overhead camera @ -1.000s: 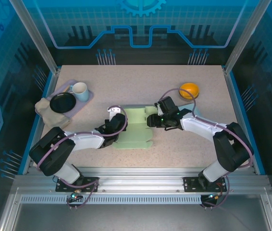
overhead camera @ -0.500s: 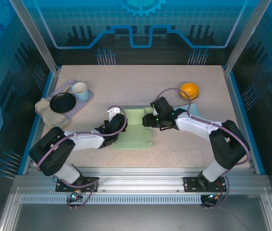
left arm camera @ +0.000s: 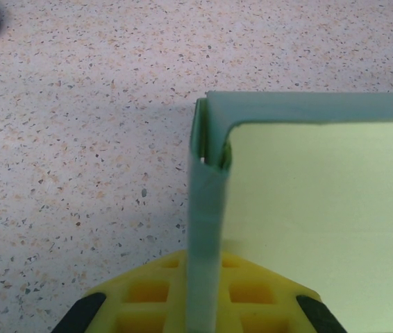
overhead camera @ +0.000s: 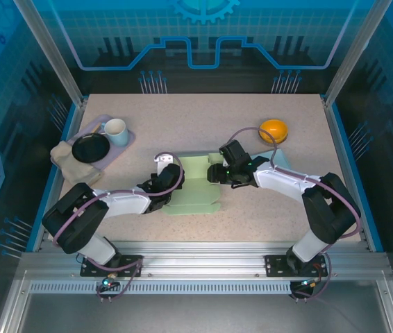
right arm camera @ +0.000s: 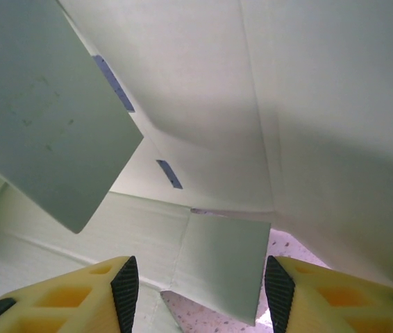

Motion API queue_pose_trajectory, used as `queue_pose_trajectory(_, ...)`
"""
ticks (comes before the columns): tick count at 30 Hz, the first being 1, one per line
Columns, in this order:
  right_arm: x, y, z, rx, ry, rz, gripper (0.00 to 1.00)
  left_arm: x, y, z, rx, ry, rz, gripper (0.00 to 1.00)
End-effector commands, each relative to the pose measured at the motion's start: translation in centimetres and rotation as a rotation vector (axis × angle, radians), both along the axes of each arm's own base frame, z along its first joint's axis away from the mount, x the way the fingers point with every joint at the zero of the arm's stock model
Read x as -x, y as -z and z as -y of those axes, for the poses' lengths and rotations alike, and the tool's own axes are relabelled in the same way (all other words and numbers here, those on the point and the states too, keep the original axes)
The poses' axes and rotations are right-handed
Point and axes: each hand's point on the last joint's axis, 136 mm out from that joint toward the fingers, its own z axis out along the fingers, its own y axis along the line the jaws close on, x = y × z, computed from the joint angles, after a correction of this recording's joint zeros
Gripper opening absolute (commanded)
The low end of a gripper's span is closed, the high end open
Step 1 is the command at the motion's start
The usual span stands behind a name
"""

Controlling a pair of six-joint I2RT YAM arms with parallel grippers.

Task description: Fold the paper box

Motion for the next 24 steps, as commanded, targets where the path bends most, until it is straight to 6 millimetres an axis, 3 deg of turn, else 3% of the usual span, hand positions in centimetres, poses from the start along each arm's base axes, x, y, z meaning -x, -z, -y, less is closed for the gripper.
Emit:
queue_pose_trajectory(1,0.4,-0.6,-1.4,-0.059,-0.015,-0.023,0.53,-0.6,-1.3,0.3,0.034,-0.015,0.028,0.00)
queue_pose_trajectory(9,0.2,-4.3,-5.2,-0.224,-0.110,0.033,0.52,-0.6,-0.9,0.4,0.040,-0.015,0.019,0.00)
queue_pose_trajectory(18,1.2,-2.1,-7.3,-0.222,-0.124,-0.032,0.51,-0.6,-1.4,0.5,0.055,-0.019,0.031,0.00)
queue_pose_trajectory(24,1.9,0.1,-7.2,-0.191,-0.101,-0.076,0.51,-0.8,-2.1,0.6,0.079,-0.022,0.045,0.00)
